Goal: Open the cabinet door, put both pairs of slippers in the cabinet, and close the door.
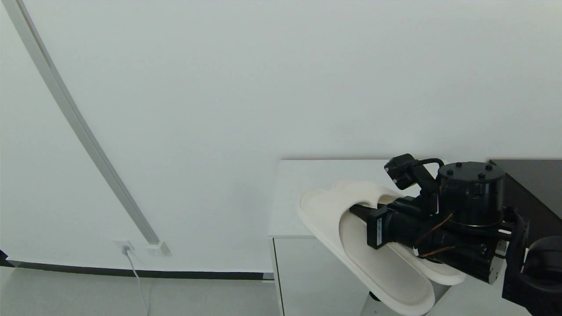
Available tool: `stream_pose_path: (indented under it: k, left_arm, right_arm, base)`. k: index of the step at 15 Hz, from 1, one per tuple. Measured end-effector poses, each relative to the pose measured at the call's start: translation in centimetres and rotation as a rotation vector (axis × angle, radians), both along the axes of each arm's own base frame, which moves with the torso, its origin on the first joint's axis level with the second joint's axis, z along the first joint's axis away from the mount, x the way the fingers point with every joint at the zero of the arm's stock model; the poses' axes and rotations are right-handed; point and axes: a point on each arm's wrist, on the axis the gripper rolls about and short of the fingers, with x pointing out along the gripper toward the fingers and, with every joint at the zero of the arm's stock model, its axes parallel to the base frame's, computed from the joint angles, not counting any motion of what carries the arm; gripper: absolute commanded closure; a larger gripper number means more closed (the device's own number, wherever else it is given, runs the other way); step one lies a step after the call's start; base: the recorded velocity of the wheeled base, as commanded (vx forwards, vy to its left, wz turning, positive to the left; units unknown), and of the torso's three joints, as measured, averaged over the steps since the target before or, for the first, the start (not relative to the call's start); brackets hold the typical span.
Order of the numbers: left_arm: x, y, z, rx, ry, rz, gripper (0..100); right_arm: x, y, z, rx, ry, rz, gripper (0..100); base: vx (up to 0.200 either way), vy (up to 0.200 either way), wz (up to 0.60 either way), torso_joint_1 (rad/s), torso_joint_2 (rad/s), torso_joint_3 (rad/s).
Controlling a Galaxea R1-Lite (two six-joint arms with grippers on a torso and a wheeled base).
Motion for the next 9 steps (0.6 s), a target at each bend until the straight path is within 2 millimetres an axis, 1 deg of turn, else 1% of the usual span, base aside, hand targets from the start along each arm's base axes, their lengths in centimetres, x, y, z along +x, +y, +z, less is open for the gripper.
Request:
stream_pose_path:
  k: [3, 9]
  left_arm:
    - [0.0, 0.0, 0.0, 0.0, 0.0, 0.0, 100]
    - [0.0, 0.0, 0.0, -0.001, 0.0, 0.0, 100]
  right_arm:
    - [-0.8, 0.0, -0.1, -0.005, 0.004, 0.021, 100]
    - [-2.5, -0.1, -0.1, -0.004, 0.012, 0.089, 100]
  base:
    - [-0.2, 0.0, 0.0, -0.014, 0.0, 0.005]
    - [0.0, 0.0, 0.0, 0.0, 0.0, 0.0]
